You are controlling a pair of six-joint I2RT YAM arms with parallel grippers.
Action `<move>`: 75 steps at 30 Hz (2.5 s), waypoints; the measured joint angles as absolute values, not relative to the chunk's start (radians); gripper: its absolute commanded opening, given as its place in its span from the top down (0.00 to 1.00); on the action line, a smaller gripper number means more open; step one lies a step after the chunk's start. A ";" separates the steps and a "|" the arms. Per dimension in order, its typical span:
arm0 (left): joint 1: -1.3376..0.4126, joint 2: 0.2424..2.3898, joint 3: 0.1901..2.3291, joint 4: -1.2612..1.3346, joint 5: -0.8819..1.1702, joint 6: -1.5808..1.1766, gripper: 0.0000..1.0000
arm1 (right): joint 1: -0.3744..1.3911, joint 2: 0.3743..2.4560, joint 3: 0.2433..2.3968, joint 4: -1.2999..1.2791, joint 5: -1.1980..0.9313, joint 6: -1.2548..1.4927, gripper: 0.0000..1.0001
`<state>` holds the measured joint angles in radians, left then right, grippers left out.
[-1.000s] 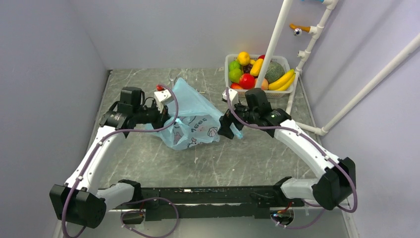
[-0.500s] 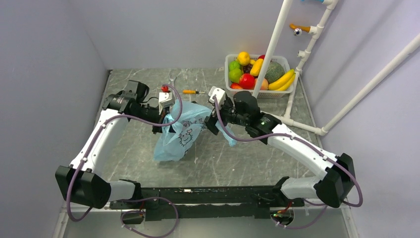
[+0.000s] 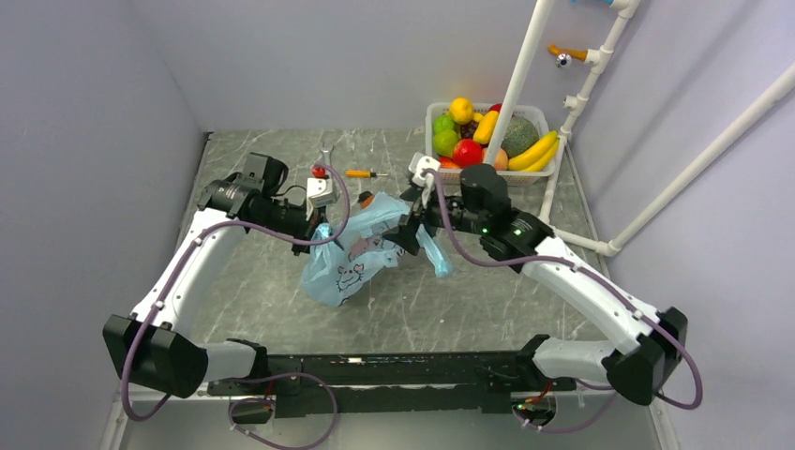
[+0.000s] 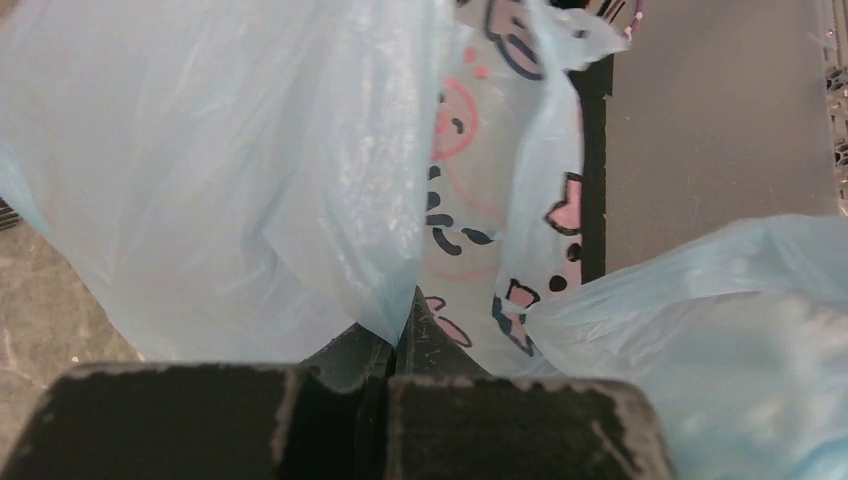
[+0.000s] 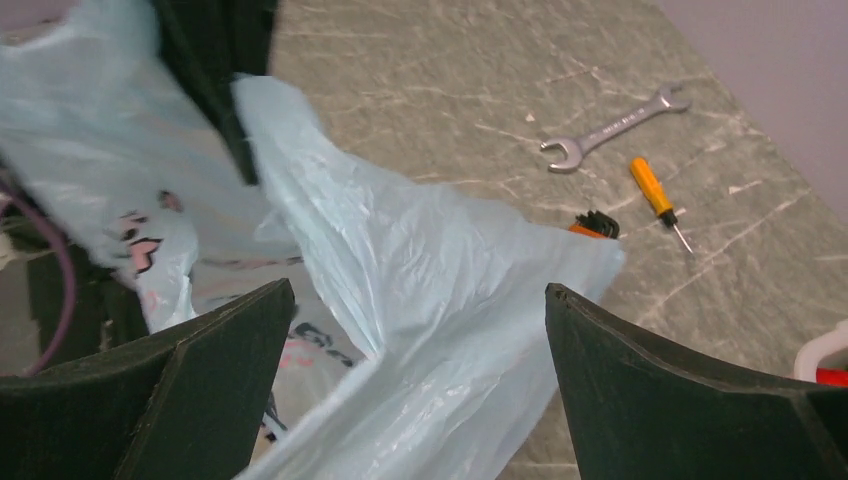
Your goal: Place the fake fruits into the plastic bag and tie a complex knot
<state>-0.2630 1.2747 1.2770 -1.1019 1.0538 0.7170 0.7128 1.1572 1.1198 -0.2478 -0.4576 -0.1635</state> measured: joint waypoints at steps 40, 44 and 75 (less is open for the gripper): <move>-0.318 0.852 1.229 -0.514 0.344 0.089 0.01 | 0.633 1.216 0.986 -0.069 -0.576 0.563 1.00; -0.478 0.897 1.148 -0.580 0.166 0.163 0.01 | 0.633 1.221 0.986 -0.046 -0.576 0.588 1.00; 0.160 1.290 1.226 -1.522 1.489 0.706 1.00 | 0.709 1.317 0.978 0.167 -0.841 0.345 0.54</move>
<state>0.1596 1.2896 1.2259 -1.5219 1.4895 0.7055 0.7086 1.3170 0.9783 0.1665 -0.8406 0.3450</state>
